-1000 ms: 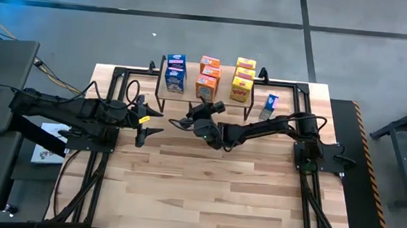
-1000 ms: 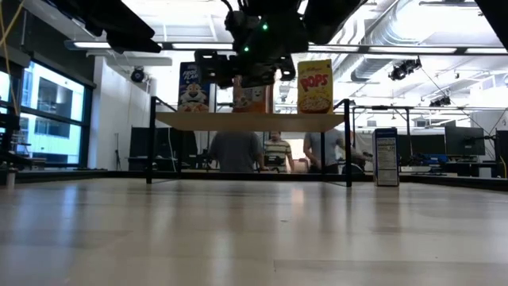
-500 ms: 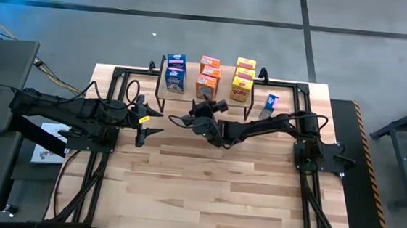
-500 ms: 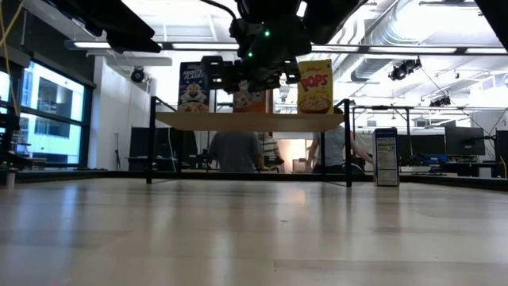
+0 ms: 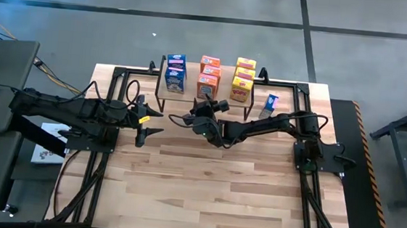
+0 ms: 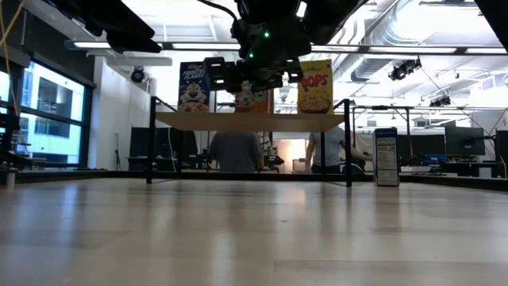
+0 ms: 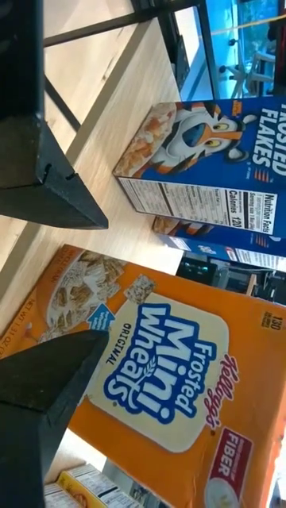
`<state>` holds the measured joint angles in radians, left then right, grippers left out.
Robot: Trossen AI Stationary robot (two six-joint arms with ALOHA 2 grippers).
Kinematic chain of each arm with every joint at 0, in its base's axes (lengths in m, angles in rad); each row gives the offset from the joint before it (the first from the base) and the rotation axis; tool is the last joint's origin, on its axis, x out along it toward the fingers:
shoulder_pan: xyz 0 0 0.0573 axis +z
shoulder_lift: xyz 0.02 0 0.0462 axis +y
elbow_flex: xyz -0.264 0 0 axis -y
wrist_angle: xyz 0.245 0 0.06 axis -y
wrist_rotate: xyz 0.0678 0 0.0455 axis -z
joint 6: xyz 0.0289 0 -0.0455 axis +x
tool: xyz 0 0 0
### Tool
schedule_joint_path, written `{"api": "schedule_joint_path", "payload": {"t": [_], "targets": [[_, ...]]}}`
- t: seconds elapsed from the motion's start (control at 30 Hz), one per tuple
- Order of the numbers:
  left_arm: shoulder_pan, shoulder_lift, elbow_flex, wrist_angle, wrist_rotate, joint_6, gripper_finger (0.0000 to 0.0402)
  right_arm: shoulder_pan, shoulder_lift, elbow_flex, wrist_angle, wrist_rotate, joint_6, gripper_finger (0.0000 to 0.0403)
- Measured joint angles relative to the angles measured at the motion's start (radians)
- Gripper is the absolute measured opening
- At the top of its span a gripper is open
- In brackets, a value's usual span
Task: Stack cereal on shelf
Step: Put the orange cereal box aligned with the other orange cereal boxes on the shelf, then put the blue cereal box aligned with the other blue cereal boxes on the shelf
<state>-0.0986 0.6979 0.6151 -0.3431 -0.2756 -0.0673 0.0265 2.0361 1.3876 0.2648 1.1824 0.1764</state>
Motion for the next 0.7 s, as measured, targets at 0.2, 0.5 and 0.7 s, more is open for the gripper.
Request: {"api": "schedule_joint_path", "payload": {"t": [0.2, 0.5, 0.7], "targets": [[0.0, 0.0, 0.0, 0.0, 0.0, 0.0, 0.0257, 0.0, 0.0, 0.0, -0.014, 0.0, 0.006, 0.0213], [0.0, 0.0, 0.0, 0.0, 0.0, 0.0, 0.0257, 0.052, -0.04, 0.0, -0.014, -0.005, -0.063, 0.0213], [0.0, 0.0, 0.0, 0.0, 0.0, 0.0, 0.0257, 0.079, -0.091, 0.0, -0.073, -0.006, -0.087, 0.0213]]}}
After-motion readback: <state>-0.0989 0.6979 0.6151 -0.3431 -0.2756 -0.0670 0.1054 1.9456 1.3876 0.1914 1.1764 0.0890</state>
